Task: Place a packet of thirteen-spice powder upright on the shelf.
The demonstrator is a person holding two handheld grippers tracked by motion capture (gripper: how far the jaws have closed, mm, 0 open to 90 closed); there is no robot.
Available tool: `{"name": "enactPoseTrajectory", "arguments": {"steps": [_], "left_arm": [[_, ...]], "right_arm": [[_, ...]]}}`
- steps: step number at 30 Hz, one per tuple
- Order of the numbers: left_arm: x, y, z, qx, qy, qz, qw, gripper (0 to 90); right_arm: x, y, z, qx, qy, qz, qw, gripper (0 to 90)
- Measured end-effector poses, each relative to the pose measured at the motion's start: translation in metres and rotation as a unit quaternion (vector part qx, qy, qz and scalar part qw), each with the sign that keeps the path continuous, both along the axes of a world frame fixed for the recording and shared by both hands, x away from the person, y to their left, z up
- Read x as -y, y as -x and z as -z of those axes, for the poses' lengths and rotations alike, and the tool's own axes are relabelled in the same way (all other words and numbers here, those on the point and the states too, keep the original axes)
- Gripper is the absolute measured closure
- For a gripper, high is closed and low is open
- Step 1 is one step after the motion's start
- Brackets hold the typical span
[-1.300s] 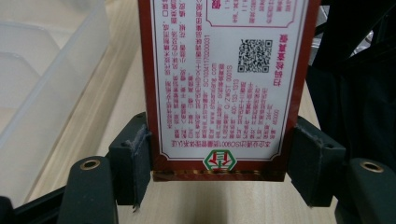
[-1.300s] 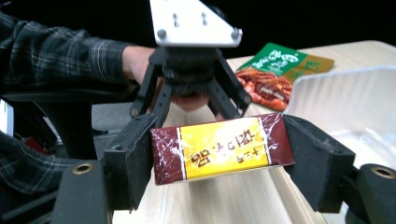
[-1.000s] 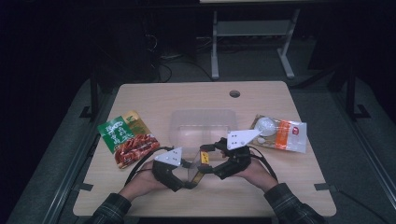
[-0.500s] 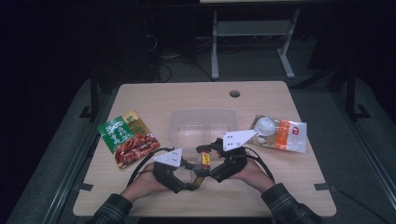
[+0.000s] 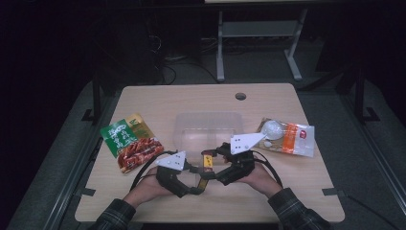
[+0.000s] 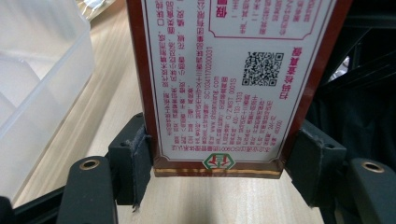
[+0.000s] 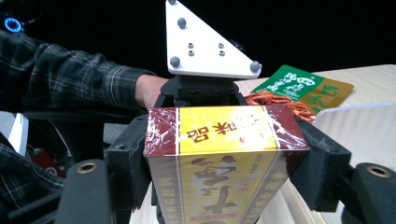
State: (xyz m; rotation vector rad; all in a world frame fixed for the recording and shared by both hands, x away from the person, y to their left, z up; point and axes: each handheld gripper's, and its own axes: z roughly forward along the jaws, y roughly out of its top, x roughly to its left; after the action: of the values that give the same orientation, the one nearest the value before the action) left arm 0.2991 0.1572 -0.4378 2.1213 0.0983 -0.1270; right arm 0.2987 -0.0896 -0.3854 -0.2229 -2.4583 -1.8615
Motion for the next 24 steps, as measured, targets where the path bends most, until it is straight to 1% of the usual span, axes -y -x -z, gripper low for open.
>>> {"name": "enactPoseTrajectory", "arguments": {"steps": [2,4,5,6,7,9,11,13,15,17,19,21,22,23,24], "left_arm": [[0.001,0.000,0.001,0.005,-0.008,-0.004,0.9999,30.4],[0.001,0.001,0.002,0.002,-0.019,-0.017,0.9997,28.0],[0.000,0.000,0.003,0.000,-0.022,-0.020,0.9995,25.9],[0.000,0.000,0.003,-0.005,-0.025,-0.027,0.9993,24.3],[-0.002,0.000,0.003,-0.002,-0.028,-0.031,0.9991,23.4],[-0.005,0.001,0.003,-0.008,-0.030,-0.043,0.9986,20.6],[-0.009,0.001,0.003,-0.010,-0.045,-0.054,0.9975,19.8],[-0.014,0.002,0.005,-0.012,-0.061,-0.066,0.9959,19.3],[-0.018,0.002,0.007,-0.022,-0.074,-0.075,0.9942,19.3],[-0.022,0.003,0.007,-0.022,-0.085,-0.082,0.9928,19.3],[-0.023,0.005,0.008,-0.023,-0.088,-0.089,0.9919,19.2],[-0.024,0.007,0.007,-0.019,-0.098,-0.091,0.9908,18.5],[-0.025,0.008,0.007,-0.016,-0.102,-0.092,0.9904,18.4],[-0.025,0.010,0.008,-0.019,-0.101,-0.097,0.9899,18.2],[-0.026,0.011,0.008,-0.018,-0.106,-0.099,0.9892,18.1]], "right_arm": [[-0.001,0.000,0.000,0.002,0.007,0.001,1.0000,30.3],[-0.001,0.000,0.000,0.002,0.013,0.005,0.9999,30.4],[0.000,0.000,0.000,-0.004,0.015,0.007,0.9999,30.5],[0.000,0.000,0.000,0.000,0.015,0.010,0.9998,30.5],[0.001,-0.001,0.000,0.002,0.018,0.013,0.9998,30.6],[0.001,-0.002,-0.001,0.002,0.023,0.015,0.9996,30.6],[0.001,-0.002,-0.001,0.004,0.032,0.014,0.9994,30.6],[0.001,-0.003,-0.002,0.012,0.038,0.012,0.9991,30.6],[0.000,-0.004,-0.004,0.011,0.044,0.008,0.9990,30.6],[0.001,-0.005,-0.006,0.021,0.054,0.005,0.9983,30.6],[0.001,-0.007,-0.008,0.024,0.056,0.003,0.9981,30.6],[0.002,-0.010,-0.011,0.030,0.065,-0.001,0.9975,30.6],[0.002,-0.011,-0.013,0.029,0.066,-0.001,0.9974,30.6],[0.003,-0.012,-0.014,0.029,0.065,-0.001,0.9975,30.6],[0.004,-0.014,-0.016,0.028,0.066,-0.003,0.9974,30.6]]}}
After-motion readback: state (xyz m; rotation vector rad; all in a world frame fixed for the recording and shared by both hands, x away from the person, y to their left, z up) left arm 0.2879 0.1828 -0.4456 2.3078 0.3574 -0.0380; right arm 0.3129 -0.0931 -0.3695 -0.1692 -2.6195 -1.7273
